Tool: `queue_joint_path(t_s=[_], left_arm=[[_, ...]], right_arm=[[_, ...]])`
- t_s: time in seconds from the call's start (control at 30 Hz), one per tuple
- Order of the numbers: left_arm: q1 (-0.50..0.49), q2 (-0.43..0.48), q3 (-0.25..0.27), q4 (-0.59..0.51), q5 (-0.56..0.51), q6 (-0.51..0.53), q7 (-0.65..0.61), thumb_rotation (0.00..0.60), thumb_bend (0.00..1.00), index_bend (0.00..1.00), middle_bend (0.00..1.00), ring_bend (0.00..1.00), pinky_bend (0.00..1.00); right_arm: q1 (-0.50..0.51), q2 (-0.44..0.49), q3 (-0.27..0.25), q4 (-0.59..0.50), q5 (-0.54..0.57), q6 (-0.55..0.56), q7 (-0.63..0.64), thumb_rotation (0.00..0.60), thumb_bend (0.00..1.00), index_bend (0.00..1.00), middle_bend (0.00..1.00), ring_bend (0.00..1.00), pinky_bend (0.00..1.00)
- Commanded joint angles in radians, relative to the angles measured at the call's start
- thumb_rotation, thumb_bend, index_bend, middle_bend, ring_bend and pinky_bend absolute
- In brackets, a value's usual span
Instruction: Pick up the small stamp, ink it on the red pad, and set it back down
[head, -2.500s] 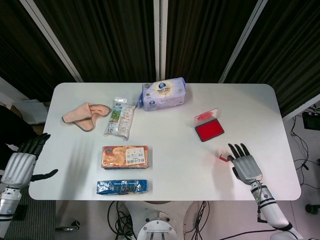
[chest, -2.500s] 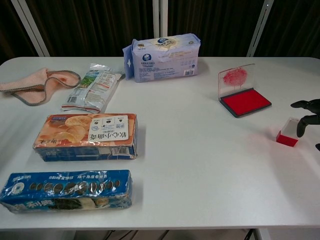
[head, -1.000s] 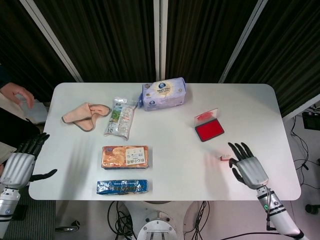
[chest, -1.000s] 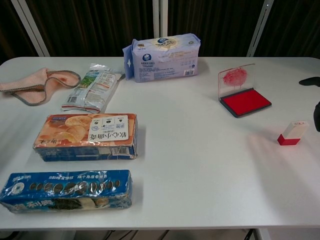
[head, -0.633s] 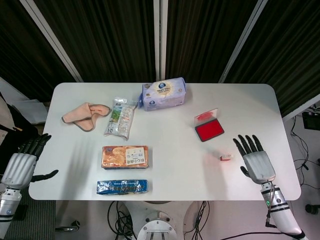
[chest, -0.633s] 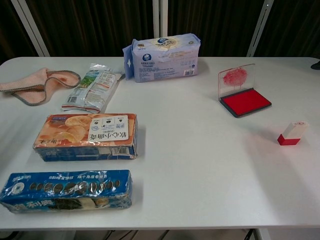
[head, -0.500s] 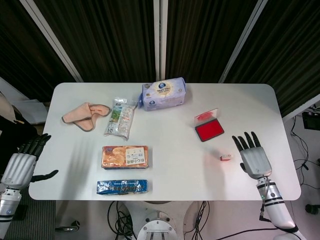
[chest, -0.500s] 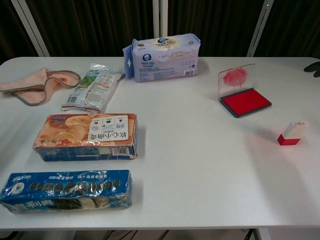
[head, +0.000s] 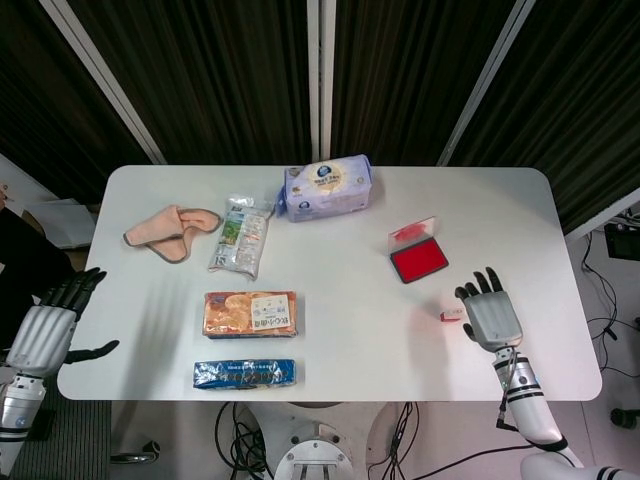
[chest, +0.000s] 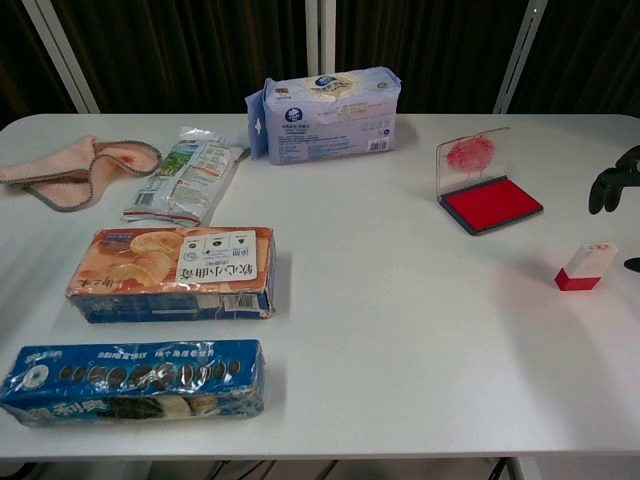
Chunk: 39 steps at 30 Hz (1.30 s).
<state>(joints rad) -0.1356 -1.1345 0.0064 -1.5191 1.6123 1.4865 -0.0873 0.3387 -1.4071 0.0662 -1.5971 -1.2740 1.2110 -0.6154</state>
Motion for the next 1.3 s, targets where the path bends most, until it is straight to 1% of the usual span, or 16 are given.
queue_joint_path(t_s=[0.03,0.2,0.43,0.7,1.13,1.3], left_arm=[[-0.001,-0.001,0.0,0.001,-0.001,-0.002,0.0,0.504,0.02,0.08,0.07,0.08,0.18],[-0.002,0.0,-0.002,0.001,-0.001,-0.001,0.0,0.499,0.02,0.08,0.07,0.08,0.18],[-0.003,0.003,-0.001,0.002,-0.004,-0.003,-0.003,0.501,0.02,0.08,0.07,0.08,0.18],[-0.001,0.003,0.0,0.007,-0.005,-0.001,-0.01,0.502,0.02,0.08,0.07,0.08,0.18],[-0.002,0.0,0.001,0.018,-0.005,-0.002,-0.023,0.502,0.02,0.08,0.07,0.08,0.18],[-0.003,0.003,0.003,0.016,0.002,0.001,-0.056,0.502,0.02,0.08,0.07,0.08,0.18]], right_arm=[[0.0,-0.018,-0.003,0.027,0.001,-0.006,0.029,0.6,0.11,0.38,0.34,0.14,0.07],[-0.001,-0.049,-0.005,0.068,-0.006,-0.004,0.066,0.6,0.14,0.4,0.36,0.15,0.07],[0.007,-0.089,0.001,0.106,0.003,-0.01,0.072,0.6,0.15,0.43,0.38,0.15,0.06],[0.008,-0.122,0.007,0.131,0.011,0.003,0.06,0.6,0.18,0.48,0.41,0.18,0.06],[0.01,-0.161,0.014,0.167,0.032,0.003,0.055,0.6,0.19,0.5,0.42,0.19,0.06],[0.013,-0.167,0.015,0.171,0.043,-0.003,0.043,0.6,0.19,0.5,0.43,0.2,0.06]])
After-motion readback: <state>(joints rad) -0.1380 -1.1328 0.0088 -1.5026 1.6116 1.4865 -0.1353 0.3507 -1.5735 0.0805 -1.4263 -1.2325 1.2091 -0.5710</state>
